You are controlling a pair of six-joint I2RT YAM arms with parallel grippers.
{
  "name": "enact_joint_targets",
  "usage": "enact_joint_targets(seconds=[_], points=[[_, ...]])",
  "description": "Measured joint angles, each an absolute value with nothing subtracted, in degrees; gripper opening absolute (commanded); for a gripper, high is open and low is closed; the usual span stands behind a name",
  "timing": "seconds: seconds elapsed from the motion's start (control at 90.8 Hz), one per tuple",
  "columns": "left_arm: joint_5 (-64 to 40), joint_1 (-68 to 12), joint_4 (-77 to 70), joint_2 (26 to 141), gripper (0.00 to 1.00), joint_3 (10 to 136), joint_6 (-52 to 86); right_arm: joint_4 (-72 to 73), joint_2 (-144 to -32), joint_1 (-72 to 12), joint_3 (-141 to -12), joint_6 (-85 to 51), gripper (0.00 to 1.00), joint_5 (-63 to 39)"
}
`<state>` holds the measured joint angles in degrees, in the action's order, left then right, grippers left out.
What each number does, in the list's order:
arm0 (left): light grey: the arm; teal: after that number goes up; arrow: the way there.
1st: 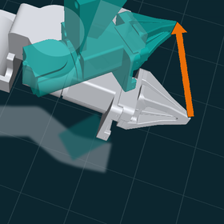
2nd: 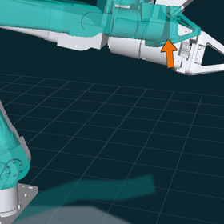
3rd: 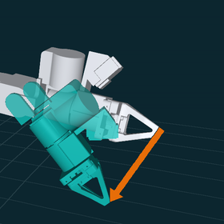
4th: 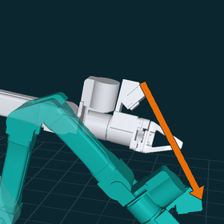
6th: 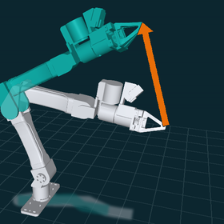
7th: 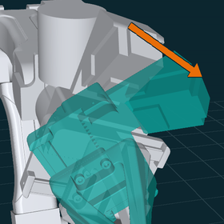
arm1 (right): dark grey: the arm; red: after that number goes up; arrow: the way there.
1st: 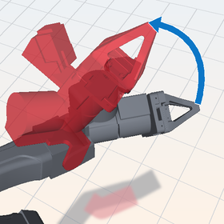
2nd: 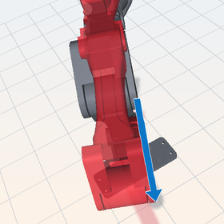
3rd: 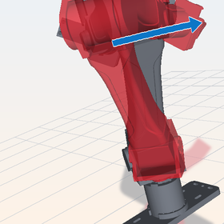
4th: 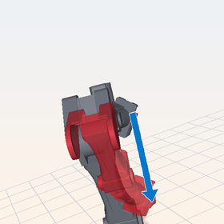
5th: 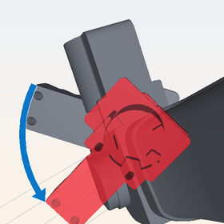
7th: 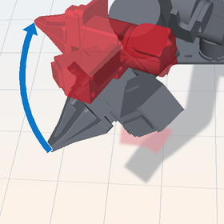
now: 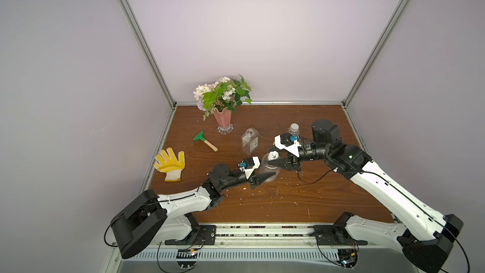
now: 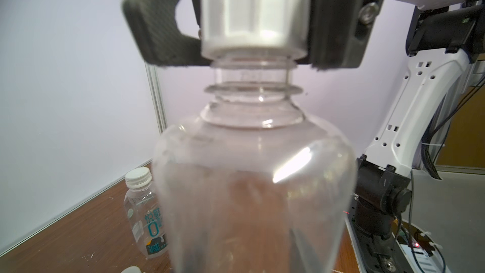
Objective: Screw on the bottle caps
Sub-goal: Screw the bottle cap onto the plastic bottle.
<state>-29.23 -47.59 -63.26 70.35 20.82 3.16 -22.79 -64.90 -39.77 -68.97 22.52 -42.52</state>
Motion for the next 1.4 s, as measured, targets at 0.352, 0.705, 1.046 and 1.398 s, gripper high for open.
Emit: enact_joint_targets(seconds=[0.352,0.705,1.046,1.398], points=[[-29.3,-47.6,-63.3,70.5,0.43,20.8,3.0,-24.5,-64.9,-39.8,-70.0,22.7,0.58,-42.4],[-29.3,-47.6,-63.3,70.7,0.43,20.8,3.0,-25.4,-64.3,-39.8,-71.4,22.5,0.47,-41.8],[-29.2,-47.6,-63.0,70.8,0.43,20.8,3.0,-26.3,-64.2,-39.8,-71.4,21.8,0.3,-39.4],[-24.1,-47.6,-61.6,70.6,0.42,20.8,3.0,-20.8,-63.7,-40.1,-68.2,16.0,0.2,-34.5]])
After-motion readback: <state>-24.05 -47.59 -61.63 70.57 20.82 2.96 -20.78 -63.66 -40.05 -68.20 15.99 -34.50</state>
